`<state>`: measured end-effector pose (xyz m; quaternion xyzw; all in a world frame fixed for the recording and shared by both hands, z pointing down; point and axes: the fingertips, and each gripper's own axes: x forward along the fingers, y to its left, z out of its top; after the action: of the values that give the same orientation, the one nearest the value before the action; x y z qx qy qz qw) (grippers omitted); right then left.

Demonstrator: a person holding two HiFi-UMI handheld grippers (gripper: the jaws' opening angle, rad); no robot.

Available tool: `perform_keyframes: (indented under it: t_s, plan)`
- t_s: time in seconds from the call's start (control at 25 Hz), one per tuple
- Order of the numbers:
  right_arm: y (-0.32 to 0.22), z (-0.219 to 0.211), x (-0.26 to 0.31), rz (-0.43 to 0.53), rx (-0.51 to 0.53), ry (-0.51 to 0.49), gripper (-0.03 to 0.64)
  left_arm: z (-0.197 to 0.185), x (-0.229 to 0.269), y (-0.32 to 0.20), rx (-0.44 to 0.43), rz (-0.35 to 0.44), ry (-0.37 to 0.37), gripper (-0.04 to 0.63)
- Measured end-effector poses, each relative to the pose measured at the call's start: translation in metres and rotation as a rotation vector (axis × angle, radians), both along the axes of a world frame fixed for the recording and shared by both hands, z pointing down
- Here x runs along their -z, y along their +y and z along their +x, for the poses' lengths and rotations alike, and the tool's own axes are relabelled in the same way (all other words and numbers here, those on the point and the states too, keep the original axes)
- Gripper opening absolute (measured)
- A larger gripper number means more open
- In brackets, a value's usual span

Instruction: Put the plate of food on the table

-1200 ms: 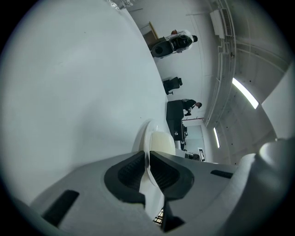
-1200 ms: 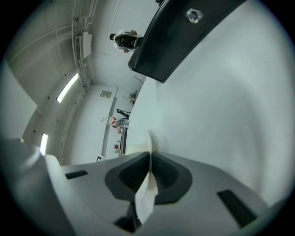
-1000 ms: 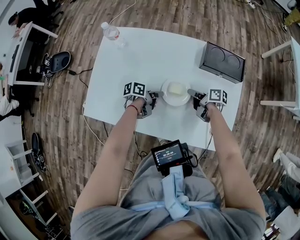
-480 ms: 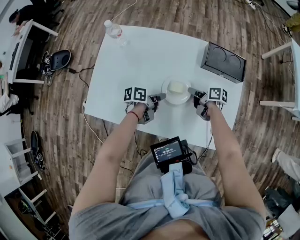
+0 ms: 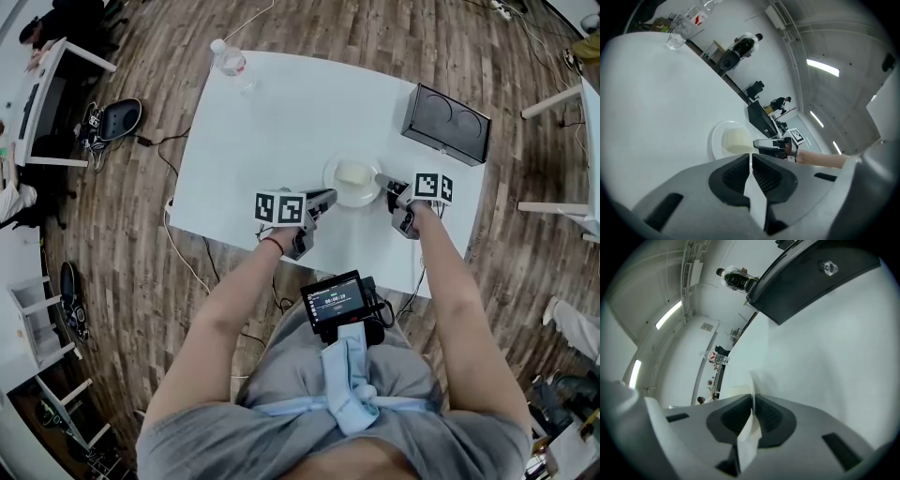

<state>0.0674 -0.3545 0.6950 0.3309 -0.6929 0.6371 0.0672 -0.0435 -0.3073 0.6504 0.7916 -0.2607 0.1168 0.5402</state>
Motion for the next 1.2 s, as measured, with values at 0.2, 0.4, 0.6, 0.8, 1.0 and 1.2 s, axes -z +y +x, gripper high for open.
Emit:
perform_keyframes:
  t_s: [0.2,0.4,0.6,0.8,1.0,1.2]
  plan:
    - [0.002,-0.001,-0.003,0.02,0.031,0.05,0.038,0.005,-0.002,0.002,-0.088,0.124,-0.066,0.029]
    - [0.004,-0.001,-0.006,0.031,0.071,0.107,0.041,0.007,-0.005,0.005,-0.142,0.164,-0.108,0.029]
    - [0.006,0.001,-0.008,0.031,0.079,0.124,0.063,0.007,-0.008,0.004,-0.141,0.163,-0.11,0.029]
    - [0.005,0.003,-0.006,0.051,0.085,0.154,0.083,0.008,-0.007,0.003,-0.139,0.163,-0.106,0.029]
    - [0.006,0.008,0.001,0.136,0.136,0.27,0.083,0.007,-0.006,0.001,-0.143,0.178,-0.116,0.029]
    - [0.012,-0.004,0.02,0.283,0.233,0.362,0.081,0.005,-0.004,0.002,-0.162,0.209,-0.14,0.029]
